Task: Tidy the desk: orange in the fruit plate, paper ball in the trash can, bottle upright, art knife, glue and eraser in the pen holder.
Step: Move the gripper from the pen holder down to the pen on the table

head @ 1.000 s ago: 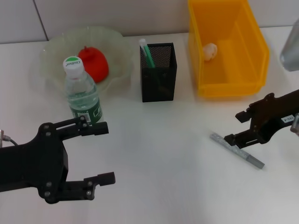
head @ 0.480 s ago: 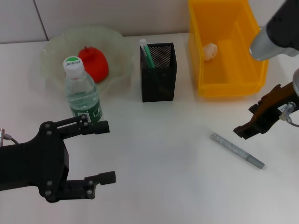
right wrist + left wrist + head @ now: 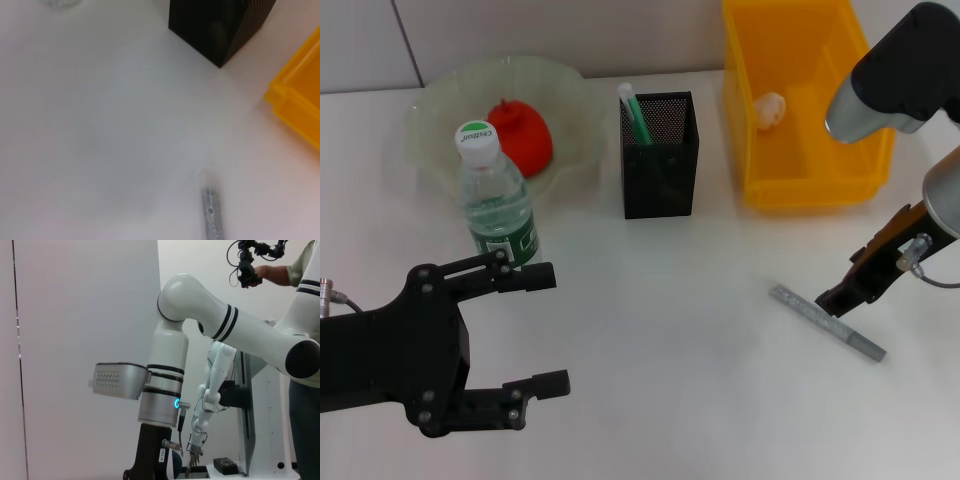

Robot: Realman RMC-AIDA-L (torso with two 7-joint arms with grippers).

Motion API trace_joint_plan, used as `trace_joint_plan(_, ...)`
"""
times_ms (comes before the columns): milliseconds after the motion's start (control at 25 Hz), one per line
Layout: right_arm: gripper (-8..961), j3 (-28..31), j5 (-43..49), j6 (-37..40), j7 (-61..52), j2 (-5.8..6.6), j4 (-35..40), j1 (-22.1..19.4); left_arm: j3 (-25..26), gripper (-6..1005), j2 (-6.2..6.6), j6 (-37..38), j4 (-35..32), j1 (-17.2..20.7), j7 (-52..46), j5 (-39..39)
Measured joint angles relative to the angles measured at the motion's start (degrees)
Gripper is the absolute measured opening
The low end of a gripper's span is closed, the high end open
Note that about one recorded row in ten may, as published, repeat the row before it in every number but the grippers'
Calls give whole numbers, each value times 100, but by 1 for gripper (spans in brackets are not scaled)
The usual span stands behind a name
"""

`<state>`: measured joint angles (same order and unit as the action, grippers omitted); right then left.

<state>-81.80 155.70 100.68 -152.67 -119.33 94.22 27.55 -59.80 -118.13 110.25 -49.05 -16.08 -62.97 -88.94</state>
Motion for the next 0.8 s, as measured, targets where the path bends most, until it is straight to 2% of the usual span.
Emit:
trace_joint_plan(440, 679, -2, -2, -271, 41, -2, -452, 156, -9, 801, 0, -30, 138, -57, 33, -2)
trace_joint_plan(800, 676, -2, 76, -398, 186, 16, -1017, 489, -24, 801, 0, -40, 149, -77, 45, -10)
